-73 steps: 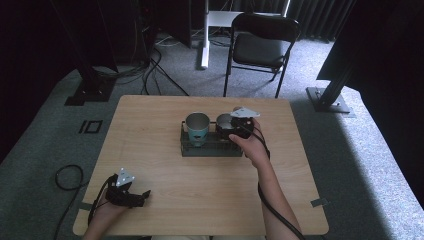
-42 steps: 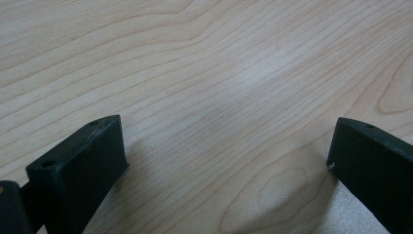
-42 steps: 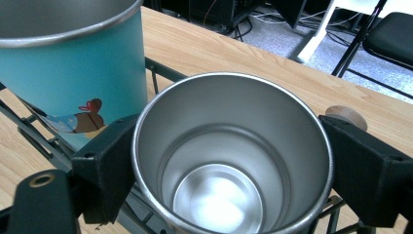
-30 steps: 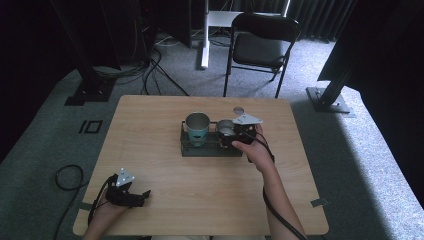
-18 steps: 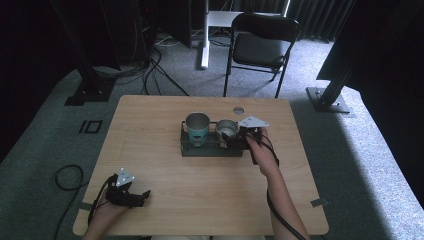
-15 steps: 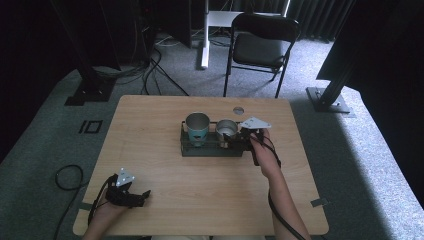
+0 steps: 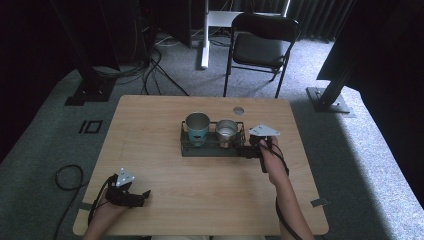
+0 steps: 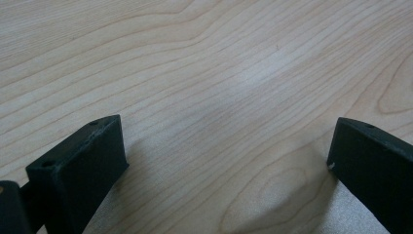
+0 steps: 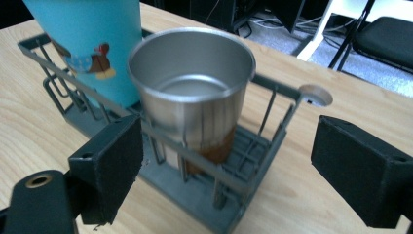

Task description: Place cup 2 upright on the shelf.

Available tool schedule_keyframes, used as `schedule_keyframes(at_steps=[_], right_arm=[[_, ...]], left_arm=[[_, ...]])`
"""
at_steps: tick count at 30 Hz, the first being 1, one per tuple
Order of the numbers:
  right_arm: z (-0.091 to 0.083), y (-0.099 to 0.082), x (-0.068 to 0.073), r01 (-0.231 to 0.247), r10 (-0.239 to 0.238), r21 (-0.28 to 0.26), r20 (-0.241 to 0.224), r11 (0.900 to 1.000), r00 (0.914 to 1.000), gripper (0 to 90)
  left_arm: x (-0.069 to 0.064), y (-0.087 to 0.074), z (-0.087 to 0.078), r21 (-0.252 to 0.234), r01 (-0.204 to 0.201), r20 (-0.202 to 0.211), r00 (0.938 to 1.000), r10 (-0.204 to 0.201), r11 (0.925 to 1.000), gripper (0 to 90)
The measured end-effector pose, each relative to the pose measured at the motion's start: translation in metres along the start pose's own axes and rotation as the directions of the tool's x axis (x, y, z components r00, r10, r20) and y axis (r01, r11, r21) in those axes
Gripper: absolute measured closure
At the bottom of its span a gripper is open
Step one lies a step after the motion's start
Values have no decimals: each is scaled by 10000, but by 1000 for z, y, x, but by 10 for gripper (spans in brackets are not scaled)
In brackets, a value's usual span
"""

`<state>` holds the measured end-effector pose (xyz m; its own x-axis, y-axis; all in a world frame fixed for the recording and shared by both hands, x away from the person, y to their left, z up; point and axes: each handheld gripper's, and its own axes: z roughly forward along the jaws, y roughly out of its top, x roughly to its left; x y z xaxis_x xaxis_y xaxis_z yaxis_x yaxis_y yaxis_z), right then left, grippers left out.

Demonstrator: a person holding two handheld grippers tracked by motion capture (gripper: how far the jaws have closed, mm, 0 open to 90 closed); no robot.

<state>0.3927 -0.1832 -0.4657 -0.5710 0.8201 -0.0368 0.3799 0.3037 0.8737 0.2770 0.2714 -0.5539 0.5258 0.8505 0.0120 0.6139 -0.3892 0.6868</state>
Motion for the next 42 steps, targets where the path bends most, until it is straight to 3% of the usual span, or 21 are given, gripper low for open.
schedule_keyframes(at_steps=[13,42], right_arm=[[-9,-26,-5,-254,256,178,-65,9995,9997,117],[-33,-88,-22,-677,652,862,316,9940,9974,118]], left_arm=[[0,0,0,6,-13,-2,10000,13,10000,11],[0,0,0,4,-25,-5,10000,25,10000,11]])
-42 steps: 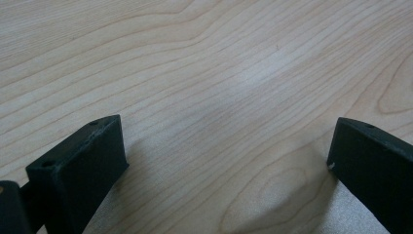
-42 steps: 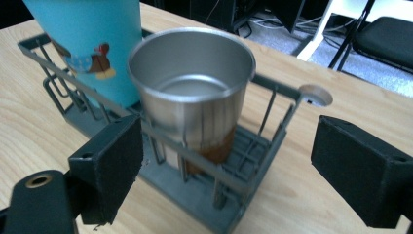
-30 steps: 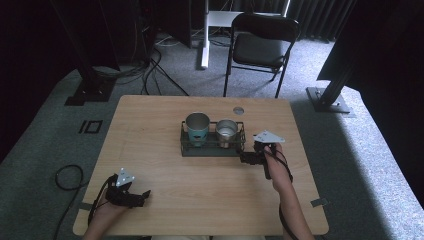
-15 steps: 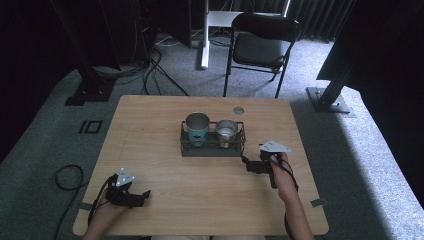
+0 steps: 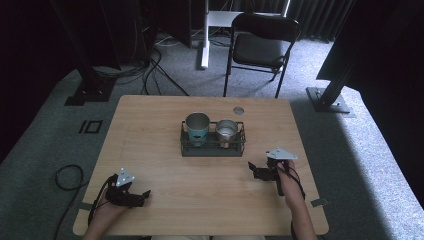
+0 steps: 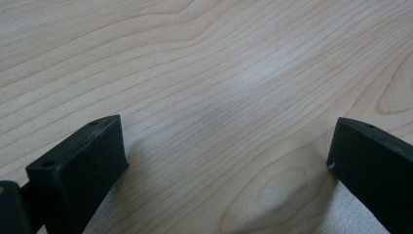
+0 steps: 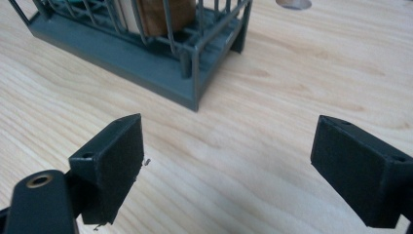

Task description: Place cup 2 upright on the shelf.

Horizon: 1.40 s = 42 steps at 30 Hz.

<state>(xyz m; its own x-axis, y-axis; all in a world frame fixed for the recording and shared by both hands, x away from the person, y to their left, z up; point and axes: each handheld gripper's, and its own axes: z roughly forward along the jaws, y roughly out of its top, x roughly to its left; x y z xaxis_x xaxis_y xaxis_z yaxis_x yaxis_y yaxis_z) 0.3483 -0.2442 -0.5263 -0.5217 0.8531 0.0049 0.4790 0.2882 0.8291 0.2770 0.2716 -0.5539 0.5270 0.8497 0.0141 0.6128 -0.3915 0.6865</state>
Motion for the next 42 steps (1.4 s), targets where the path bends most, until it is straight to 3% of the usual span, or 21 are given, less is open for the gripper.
schedule_keyframes(at_steps=[24,35,42], right_arm=[[-16,-36,-7,152,-153,732,3,9972,9999,119],[-27,-50,-3,855,-832,1271,-228,9882,9963,119],[-33,-57,-5,970,-915,1463,-442,9845,9948,119]], left_arm=[[0,0,0,-6,2,4,10000,-2,10000,11],[0,0,0,-2,0,3,10000,0,10000,11],[0,0,0,-2,-1,2,10000,1,10000,11]])
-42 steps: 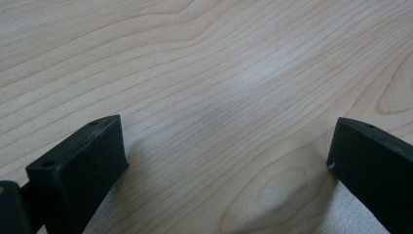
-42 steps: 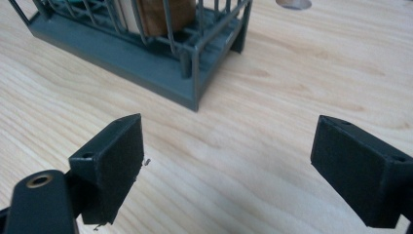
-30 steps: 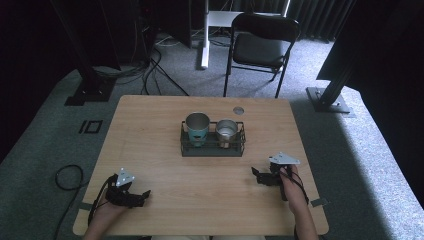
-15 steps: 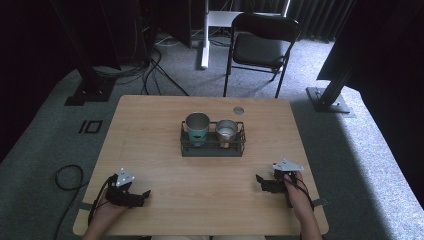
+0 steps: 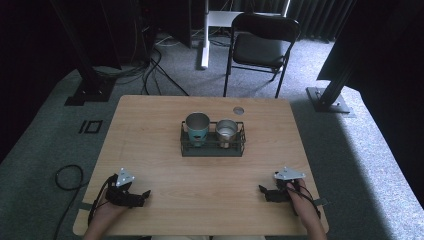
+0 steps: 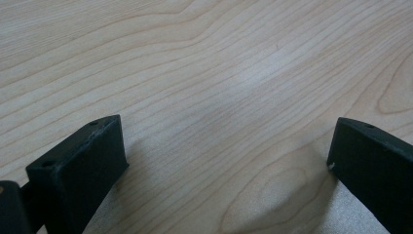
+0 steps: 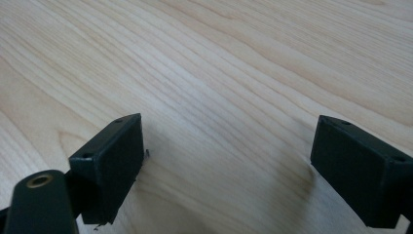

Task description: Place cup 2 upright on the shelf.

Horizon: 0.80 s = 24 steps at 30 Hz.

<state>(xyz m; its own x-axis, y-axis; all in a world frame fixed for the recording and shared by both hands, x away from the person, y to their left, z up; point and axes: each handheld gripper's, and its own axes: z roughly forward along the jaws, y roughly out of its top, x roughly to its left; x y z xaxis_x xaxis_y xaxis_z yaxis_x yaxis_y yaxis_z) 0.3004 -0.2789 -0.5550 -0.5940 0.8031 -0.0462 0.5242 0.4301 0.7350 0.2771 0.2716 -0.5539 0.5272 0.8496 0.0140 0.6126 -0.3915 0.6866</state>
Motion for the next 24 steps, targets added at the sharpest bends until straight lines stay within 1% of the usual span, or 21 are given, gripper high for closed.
schedule_keyframes(at_steps=[2,7,12,17,19,24], right_arm=[[-2,-2,-2,-129,130,49,-110,9999,9999,119],[-6,-6,-6,-489,492,160,-190,9987,9986,118],[-8,-9,-8,-516,519,151,-250,9986,9983,119],[-10,-11,-10,-404,409,143,-401,9991,9984,119],[-12,-13,-10,-303,309,146,-414,9994,9987,119],[-12,-13,-10,-319,325,157,-402,9994,9987,118]], left_arm=[[0,0,0,-2,7,1,10000,-7,10000,11],[0,0,0,-5,5,-1,10000,-5,10000,11],[0,0,0,-6,8,-1,10000,-8,10000,11],[0,0,0,3,3,-2,10000,-3,10000,11],[0,0,0,-6,7,1,10000,-7,10000,11],[0,0,0,-5,6,1,10000,-6,10000,11]])
